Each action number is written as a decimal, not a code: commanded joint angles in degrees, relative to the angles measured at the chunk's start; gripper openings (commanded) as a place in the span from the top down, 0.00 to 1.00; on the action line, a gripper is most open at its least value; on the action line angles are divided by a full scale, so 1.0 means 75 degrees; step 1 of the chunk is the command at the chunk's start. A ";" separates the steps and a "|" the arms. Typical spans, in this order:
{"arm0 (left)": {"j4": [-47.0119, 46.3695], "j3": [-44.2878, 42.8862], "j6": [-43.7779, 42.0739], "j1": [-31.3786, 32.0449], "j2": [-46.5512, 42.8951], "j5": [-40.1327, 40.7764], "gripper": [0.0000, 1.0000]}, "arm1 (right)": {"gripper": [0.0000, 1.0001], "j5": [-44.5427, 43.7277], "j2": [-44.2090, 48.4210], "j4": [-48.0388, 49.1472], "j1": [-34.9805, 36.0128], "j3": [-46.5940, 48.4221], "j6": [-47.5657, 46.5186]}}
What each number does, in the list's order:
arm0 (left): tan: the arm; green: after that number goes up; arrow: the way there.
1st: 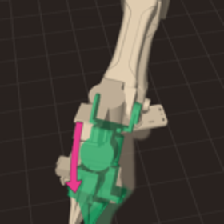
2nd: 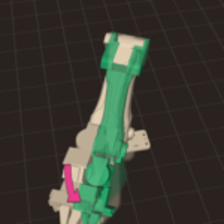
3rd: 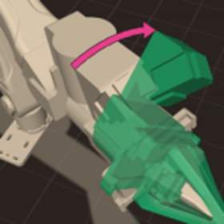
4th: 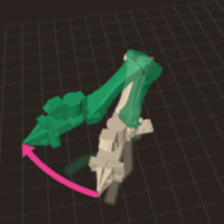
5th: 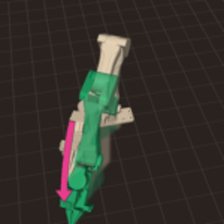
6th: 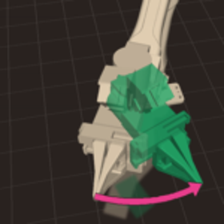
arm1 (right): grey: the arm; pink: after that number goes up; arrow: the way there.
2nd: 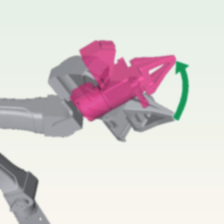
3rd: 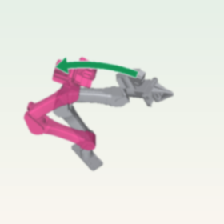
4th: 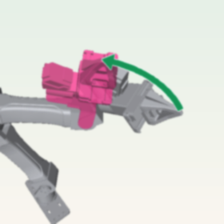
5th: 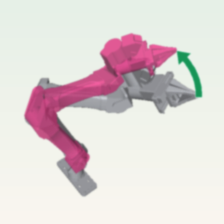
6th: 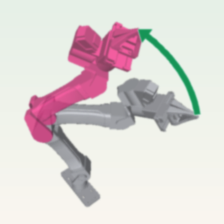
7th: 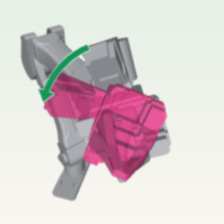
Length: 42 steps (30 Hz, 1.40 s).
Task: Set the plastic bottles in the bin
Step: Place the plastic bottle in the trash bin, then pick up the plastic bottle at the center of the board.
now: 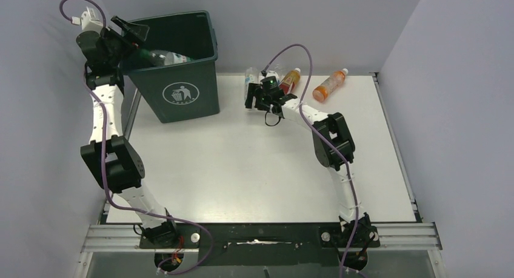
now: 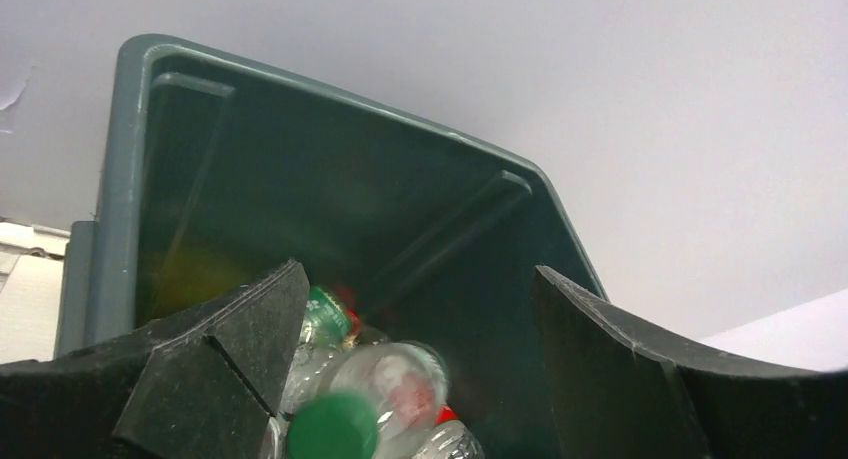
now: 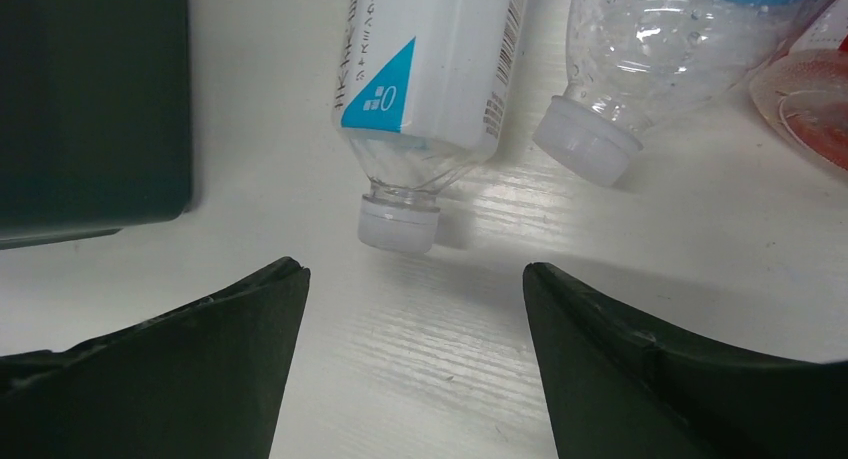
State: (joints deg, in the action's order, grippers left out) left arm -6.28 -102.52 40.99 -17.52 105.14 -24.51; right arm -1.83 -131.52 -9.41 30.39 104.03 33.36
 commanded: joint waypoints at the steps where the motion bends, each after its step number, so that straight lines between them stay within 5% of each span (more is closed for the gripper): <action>1: 0.0675 -0.0668 -0.0305 -0.0107 -0.0133 0.0180 0.18 | 0.20 -0.0064 -0.0116 0.0732 -0.0066 0.0430 0.0238; 19: 0.0862 0.1900 -0.0123 -0.0102 -0.2657 -0.0014 0.16 | 0.36 0.0199 -0.0694 0.1470 -0.0191 0.0572 0.1006; 34: 0.0809 0.2451 -0.0125 -0.0083 -0.2967 -0.0182 0.16 | 0.38 0.0349 -0.0816 0.1682 -0.0173 0.0251 0.1326; 42: 0.0780 0.2599 -0.0142 -0.0086 -0.3023 -0.0217 0.16 | 0.54 0.0406 -0.0999 0.1689 -0.0173 0.0298 0.1380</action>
State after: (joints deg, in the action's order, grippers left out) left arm 1.06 -83.74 40.25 -18.00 84.53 -24.97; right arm 0.95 -139.04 0.27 29.23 105.65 43.09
